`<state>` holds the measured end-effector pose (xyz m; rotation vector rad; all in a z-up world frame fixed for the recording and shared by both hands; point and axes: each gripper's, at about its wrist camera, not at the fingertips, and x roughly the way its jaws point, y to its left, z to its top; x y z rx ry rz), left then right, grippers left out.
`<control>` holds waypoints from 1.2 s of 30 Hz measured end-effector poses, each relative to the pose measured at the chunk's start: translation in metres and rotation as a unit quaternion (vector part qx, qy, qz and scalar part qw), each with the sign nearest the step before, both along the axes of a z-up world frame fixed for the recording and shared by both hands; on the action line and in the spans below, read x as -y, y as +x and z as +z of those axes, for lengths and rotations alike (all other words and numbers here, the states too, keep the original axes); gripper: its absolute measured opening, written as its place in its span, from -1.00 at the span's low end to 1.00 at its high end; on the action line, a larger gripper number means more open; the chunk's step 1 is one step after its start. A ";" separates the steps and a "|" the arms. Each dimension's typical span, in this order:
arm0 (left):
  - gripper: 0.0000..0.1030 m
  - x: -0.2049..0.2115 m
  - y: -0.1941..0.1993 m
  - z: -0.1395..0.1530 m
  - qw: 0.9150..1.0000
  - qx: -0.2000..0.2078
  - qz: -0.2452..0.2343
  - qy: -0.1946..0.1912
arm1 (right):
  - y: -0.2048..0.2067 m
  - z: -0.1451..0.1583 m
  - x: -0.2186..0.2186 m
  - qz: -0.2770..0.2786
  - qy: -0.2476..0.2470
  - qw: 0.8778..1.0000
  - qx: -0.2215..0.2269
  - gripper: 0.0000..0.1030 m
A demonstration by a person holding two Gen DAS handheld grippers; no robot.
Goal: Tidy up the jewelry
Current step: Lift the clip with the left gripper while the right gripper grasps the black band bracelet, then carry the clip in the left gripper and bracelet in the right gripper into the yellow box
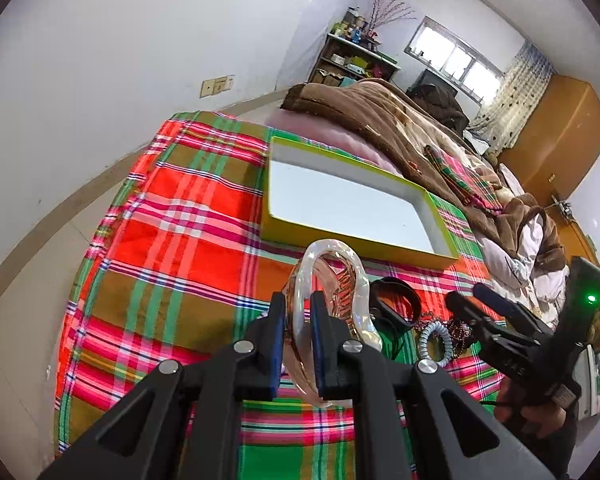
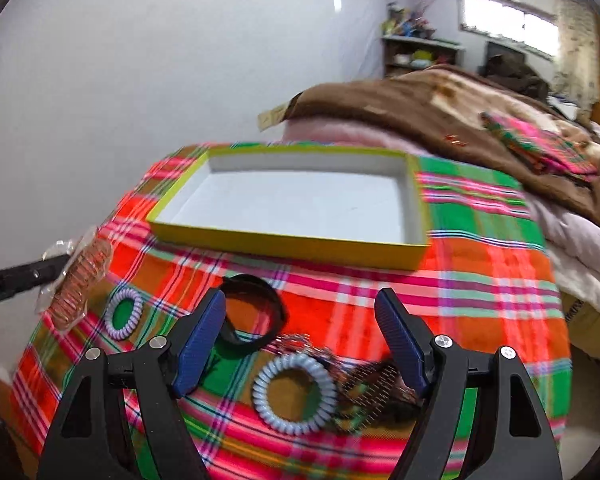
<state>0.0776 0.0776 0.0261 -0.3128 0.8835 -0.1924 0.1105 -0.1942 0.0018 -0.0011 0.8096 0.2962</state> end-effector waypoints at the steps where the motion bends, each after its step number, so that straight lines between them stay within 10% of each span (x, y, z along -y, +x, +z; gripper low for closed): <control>1: -0.75 -0.003 0.000 0.000 1.000 -0.001 0.003 -0.002 | 0.004 -0.003 -0.003 0.004 -0.004 1.000 -0.006 0.36; 24: -0.75 -0.007 0.018 -0.014 0.999 -0.032 0.000 0.002 | 0.035 -0.042 -0.031 0.052 -0.057 0.994 -0.074 -0.68; 36: -0.75 -0.003 0.025 -0.011 0.999 -0.033 -0.006 0.007 | 0.034 -0.038 -0.030 0.050 -0.057 0.995 -0.066 -0.77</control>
